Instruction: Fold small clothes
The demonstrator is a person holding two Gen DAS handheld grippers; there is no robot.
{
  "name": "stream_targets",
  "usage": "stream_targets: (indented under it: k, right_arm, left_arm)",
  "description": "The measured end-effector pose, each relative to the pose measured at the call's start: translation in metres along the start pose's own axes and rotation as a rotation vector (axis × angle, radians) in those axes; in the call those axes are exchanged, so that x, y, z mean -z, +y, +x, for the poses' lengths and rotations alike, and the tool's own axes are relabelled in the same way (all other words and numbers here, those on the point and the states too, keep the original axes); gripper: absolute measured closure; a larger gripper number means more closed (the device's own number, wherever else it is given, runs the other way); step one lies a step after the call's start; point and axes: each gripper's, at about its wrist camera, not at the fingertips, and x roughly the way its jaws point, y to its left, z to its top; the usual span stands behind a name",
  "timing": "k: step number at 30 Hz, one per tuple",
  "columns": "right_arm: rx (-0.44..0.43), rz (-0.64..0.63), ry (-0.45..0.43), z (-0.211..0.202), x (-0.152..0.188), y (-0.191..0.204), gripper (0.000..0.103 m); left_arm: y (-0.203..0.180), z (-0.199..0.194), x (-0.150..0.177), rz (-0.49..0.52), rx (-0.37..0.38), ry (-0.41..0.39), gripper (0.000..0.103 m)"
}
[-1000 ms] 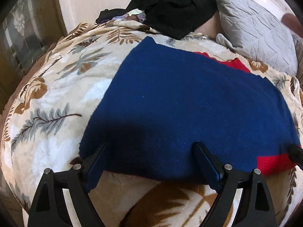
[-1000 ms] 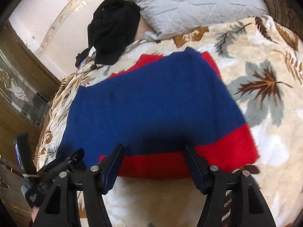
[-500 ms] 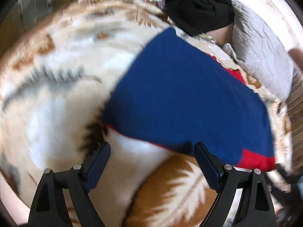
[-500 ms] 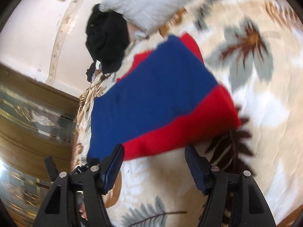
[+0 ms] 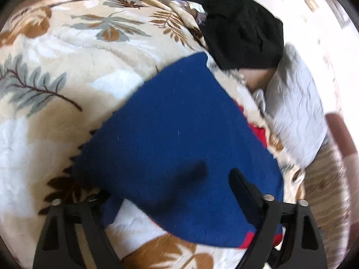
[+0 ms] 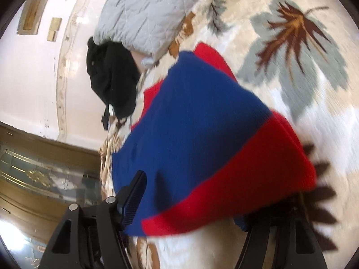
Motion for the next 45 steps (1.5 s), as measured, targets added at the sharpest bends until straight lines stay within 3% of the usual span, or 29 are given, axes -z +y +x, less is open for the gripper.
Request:
stream_targets:
  k: [1,2,3,4,5,7,9,14,20,23,25,29,31,34,37,40,42,45]
  right_arm:
    - [-0.004,-0.012,-0.019,0.003,-0.001,0.002,0.031]
    - [0.004,-0.028,-0.035,0.005,-0.001,0.005,0.034]
    - [0.021,-0.043,-0.039,0.002,-0.003,0.003,0.045]
    - [0.038,-0.058,-0.037,0.004,-0.004,0.004,0.054]
    - [0.044,-0.064,-0.029,0.005,-0.005,0.002,0.069]
    - [0.039,-0.062,-0.040,-0.001,-0.005,0.001,0.071]
    - [0.069,-0.149,-0.093,-0.014,-0.002,0.014,0.076]
    - [0.137,-0.431,-0.219,-0.043,0.019,0.060,0.080]
    - [0.180,-0.537,-0.226,-0.063,0.041,0.067,0.080]
    - [0.205,-0.535,-0.173,-0.069,0.048,0.057,0.080]
    - [0.245,-0.482,-0.083,-0.061,0.044,0.041,0.080]
    - [0.137,-0.202,0.074,-0.071,0.020,-0.004,0.076]
    - [0.076,-0.085,0.085,-0.090,0.009,-0.022,0.076]
    - [0.047,-0.027,0.013,-0.130,-0.003,-0.036,0.075]
    - [0.135,-0.088,-0.149,-0.164,-0.007,-0.028,0.075]
    - [0.090,-0.142,-0.213,-0.171,-0.012,-0.009,0.075]
    - [0.077,-0.201,-0.194,-0.159,-0.011,0.011,0.075]
    - [0.083,-0.268,-0.124,-0.127,-0.008,0.034,0.075]
  left_arm:
    - [0.001,0.002,0.000,0.002,-0.018,-0.004,0.044]
    - [0.001,0.003,0.000,0.013,-0.043,-0.007,0.063]
    - [0.002,0.005,0.000,0.027,-0.046,-0.010,0.073]
    - [0.002,0.005,0.001,0.030,-0.035,-0.015,0.076]
    - [0.001,0.006,0.001,0.035,-0.026,-0.020,0.079]
    - [0.000,0.004,0.002,0.053,-0.020,-0.030,0.081]
    - [-0.002,-0.003,0.003,0.077,-0.018,-0.051,0.083]
    - [-0.019,-0.024,0.007,0.180,-0.026,-0.110,0.084]
    - [-0.007,-0.048,0.014,0.162,0.005,-0.102,0.084]
    - [0.002,-0.052,0.031,0.181,-0.022,-0.077,0.084]
    - [0.007,-0.049,0.042,0.200,-0.053,-0.031,0.083]
    - [0.015,-0.059,0.035,0.172,-0.040,0.008,0.079]
    - [0.021,-0.073,0.029,0.138,-0.018,0.004,0.079]
    - [0.029,-0.092,0.024,0.107,-0.015,-0.015,0.079]
    - [0.024,-0.107,0.021,0.148,-0.062,-0.078,0.079]
    - [0.008,-0.122,0.022,0.226,-0.133,-0.197,0.073]
    - [-0.004,-0.133,0.023,0.292,-0.191,-0.292,0.050]
    - [-0.023,-0.143,0.025,0.405,-0.228,-0.412,0.032]
